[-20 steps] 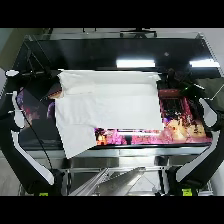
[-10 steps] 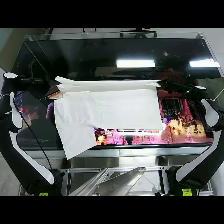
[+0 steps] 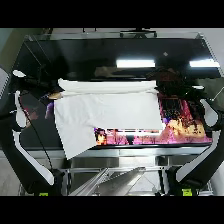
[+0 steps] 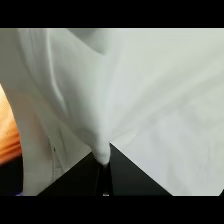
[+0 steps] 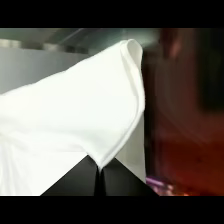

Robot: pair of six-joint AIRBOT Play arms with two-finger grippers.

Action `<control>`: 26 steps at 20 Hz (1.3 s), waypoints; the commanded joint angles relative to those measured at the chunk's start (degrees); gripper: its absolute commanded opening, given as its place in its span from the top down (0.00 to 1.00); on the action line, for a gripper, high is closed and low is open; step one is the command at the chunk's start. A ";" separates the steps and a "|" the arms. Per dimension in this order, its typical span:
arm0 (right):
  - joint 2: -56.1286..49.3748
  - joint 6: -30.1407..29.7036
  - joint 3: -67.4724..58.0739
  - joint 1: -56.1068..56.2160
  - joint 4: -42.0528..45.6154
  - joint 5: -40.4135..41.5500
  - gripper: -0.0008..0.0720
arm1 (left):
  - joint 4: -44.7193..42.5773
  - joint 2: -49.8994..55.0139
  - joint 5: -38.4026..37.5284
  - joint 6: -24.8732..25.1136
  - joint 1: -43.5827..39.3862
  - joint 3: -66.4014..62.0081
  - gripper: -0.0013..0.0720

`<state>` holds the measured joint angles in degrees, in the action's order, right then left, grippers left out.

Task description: Fold the shirts.

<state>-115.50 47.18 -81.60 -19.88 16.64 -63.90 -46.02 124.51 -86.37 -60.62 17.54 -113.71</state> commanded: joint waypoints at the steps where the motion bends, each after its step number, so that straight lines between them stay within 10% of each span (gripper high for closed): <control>1: -0.02 0.26 -0.02 0.09 2.38 -1.33 0.82 | -1.51 0.02 -1.97 -2.01 -0.59 -0.02 0.94; 3: 0.20 0.31 -0.26 -0.31 2.73 -3.52 0.61 | -2.64 0.02 -3.54 -5.62 -0.59 -1.36 0.53; 9: 9.31 8.94 -0.24 -5.62 12.83 -12.57 0.62 | -5.55 -5.90 -9.07 -14.53 2.78 -2.86 0.53; 17: 28.55 11.63 17.99 -8.09 33.59 -13.68 0.62 | -11.41 -40.92 -2.29 -14.40 8.50 45.40 0.53; 20: 31.19 12.66 27.32 -9.57 36.11 -8.46 0.28 | -10.86 -55.47 3.91 -14.56 10.67 65.02 0.53; 26: 25.14 12.66 30.71 -4.44 35.67 -7.43 0.28 | -11.06 -67.21 7.43 -14.88 12.07 80.59 0.53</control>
<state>-88.20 59.66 -52.86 -26.81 51.09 -72.82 -56.88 62.65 -81.52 -75.48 29.02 -40.25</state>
